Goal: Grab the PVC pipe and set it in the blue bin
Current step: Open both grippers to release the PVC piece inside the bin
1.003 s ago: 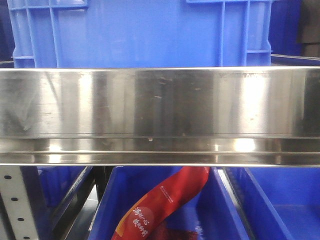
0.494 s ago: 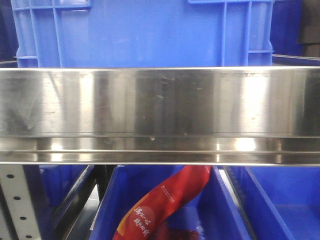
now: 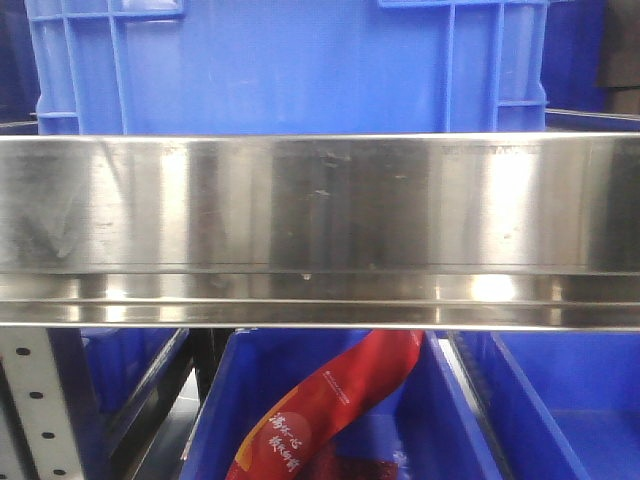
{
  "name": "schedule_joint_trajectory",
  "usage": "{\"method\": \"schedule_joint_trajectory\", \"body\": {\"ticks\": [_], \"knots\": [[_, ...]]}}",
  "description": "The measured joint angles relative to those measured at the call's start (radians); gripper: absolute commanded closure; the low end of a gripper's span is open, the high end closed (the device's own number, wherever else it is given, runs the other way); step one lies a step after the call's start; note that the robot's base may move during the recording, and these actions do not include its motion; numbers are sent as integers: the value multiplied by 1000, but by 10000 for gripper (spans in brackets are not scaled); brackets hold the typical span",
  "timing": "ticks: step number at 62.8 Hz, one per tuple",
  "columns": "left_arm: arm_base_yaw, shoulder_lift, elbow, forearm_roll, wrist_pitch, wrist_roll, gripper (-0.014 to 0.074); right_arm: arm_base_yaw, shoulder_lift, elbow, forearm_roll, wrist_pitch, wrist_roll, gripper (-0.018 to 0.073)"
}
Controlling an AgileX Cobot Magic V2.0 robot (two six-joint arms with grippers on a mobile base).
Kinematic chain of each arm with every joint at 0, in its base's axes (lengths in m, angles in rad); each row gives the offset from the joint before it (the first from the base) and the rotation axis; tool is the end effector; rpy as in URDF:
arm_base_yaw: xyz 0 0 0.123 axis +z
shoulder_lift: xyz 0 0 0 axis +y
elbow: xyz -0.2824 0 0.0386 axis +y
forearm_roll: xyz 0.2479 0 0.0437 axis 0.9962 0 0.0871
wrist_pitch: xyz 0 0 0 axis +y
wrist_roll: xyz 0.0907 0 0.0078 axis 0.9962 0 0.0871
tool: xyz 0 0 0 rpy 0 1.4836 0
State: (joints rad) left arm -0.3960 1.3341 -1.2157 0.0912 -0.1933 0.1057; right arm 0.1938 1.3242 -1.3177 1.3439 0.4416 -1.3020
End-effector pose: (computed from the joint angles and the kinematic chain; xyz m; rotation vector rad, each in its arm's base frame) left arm 0.2877 -0.1220 0.4352 0.4252 1.3463 -0.1787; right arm 0.2864 0.0950 0.4462 -0.4733 1.5461 0.5066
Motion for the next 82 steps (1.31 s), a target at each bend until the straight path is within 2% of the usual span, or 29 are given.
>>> {"method": "schedule_joint_trajectory", "body": {"ticks": [28,42,64,82], "knots": [[-2,-114,0,0,170,0,707,0,-54,0,-14,6,0,722],[-2,-210,5,0,258,0,707,0,-155,60,-17,-79,11,722],[-2,-395,157,-23,256,0,707,0,-388,265,-77,-228,11,722],[-2,-512,225,-33,269,0,707,0,-549,336,-80,-258,13,722]]}}
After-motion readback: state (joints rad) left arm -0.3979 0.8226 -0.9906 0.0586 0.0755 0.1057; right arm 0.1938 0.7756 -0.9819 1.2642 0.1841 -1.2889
